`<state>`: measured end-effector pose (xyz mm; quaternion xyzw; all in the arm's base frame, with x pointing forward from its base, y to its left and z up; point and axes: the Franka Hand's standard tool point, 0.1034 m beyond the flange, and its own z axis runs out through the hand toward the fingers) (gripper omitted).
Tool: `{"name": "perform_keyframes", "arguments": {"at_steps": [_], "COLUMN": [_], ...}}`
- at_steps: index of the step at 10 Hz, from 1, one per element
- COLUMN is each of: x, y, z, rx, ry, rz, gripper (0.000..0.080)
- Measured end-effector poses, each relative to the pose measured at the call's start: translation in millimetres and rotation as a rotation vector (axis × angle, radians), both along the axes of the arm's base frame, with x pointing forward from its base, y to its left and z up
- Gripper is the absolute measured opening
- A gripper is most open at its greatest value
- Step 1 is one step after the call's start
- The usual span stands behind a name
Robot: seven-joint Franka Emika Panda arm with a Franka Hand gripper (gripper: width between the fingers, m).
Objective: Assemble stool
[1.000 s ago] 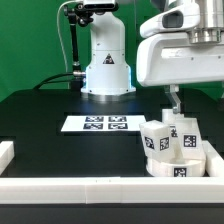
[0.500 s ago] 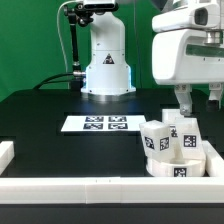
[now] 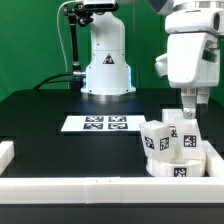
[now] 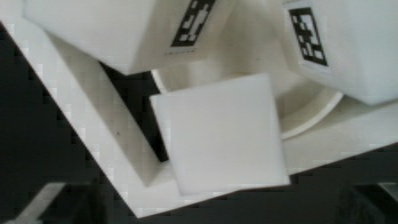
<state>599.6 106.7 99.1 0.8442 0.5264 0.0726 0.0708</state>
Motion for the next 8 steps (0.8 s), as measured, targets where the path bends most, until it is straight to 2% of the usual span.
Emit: {"name": "perform_keyframes", "arguments": {"at_steps": [3, 7, 8], "x": [0.4, -2.9, -3.0], "y": [-5.3, -7.1, -7.2], "z": [-4.3, -15.5, -15.5], "rx": [-0.036, -0.038, -0.037], "ry": [0.006, 0.022, 0.021], "rz": [0.109, 0.085, 0.079], "gripper": [0.0648, 0.0648, 0.0621]}}
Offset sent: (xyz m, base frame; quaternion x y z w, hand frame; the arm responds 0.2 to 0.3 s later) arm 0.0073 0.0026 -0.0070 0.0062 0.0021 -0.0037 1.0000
